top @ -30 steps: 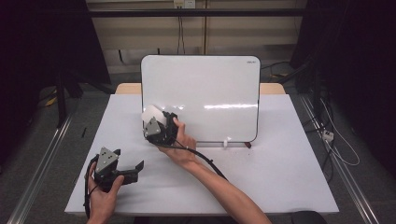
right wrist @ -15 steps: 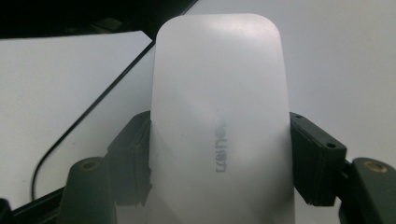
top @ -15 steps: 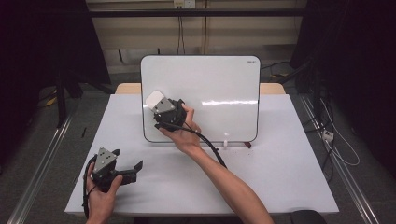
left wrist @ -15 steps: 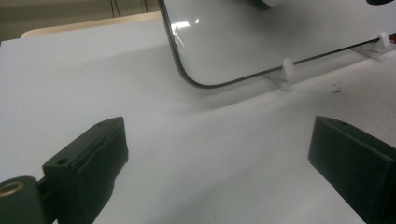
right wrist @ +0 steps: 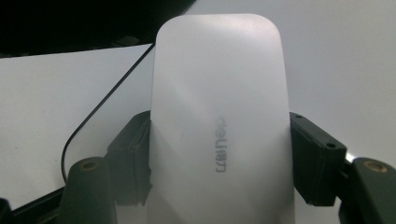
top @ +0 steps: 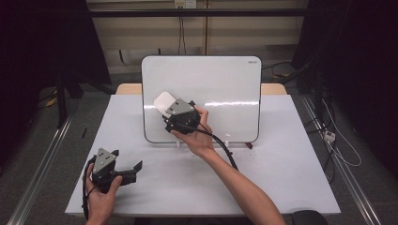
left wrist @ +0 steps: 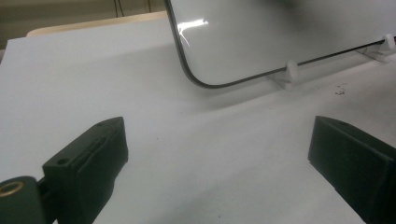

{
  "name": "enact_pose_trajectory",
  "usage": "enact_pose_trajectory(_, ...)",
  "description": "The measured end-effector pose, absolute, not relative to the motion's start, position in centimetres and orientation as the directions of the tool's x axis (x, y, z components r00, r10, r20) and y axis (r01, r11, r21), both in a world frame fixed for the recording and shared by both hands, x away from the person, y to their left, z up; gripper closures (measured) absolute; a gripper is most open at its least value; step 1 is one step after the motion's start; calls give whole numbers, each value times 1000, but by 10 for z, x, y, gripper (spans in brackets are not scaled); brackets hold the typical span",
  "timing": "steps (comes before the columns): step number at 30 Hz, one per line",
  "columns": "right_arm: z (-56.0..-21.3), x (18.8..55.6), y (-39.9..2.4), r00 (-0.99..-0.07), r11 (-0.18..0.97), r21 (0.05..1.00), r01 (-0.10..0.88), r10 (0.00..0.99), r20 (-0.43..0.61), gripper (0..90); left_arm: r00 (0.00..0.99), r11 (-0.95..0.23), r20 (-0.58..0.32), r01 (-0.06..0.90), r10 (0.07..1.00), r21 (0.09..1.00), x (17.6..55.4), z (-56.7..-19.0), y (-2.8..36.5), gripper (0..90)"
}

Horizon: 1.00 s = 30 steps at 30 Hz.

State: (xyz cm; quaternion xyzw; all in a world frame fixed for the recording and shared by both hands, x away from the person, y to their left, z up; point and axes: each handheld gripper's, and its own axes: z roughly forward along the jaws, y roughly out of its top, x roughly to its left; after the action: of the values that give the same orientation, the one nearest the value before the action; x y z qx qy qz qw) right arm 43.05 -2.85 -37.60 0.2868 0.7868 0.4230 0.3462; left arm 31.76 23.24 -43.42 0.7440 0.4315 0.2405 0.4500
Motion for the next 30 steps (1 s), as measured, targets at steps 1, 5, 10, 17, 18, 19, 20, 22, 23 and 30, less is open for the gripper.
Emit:
enact_pose_trajectory(1,-377,429,-32,-594,481,862,158,744,-306,314,511,-224,-29,425,859,877,317,-434,232,47)
enact_pose_trajectory(5,-377,425,-47,-590,479,863,164,748,-303,315,510,-226,-24,423,860,877,316,-433,232,47)
enact_pose_trajectory(10,-370,424,-68,-576,460,870,177,765,-287,315,511,-219,-33,426,859,878,318,-435,233,47)
enact_pose_trajectory(17,-369,420,-101,-542,451,867,211,793,-280,314,512,-222,-33,429,859,875,317,-434,232,47)
enact_pose_trajectory(18,-370,419,-105,-537,446,869,216,797,-275,314,510,-222,-32,429,859,876,317,-435,232,47)
enact_pose_trajectory(19,-370,418,-109,-534,442,870,220,801,-271,315,511,-223,-32,429,859,875,317,-435,232,47)
enact_pose_trajectory(20,-371,417,-113,-531,439,870,223,804,-269,315,510,-222,-33,430,859,875,318,-435,232,46)
enact_pose_trajectory(22,-371,415,-120,-522,435,871,230,810,-266,315,508,-226,-29,431,861,873,318,-435,232,47)
enact_pose_trajectory(23,-371,414,-123,-520,433,871,234,812,-264,314,509,-224,-31,432,860,874,318,-435,232,47)
enact_pose_trajectory(30,-372,405,-144,-491,432,867,247,828,-272,315,506,-223,-29,430,862,875,318,-434,233,47)
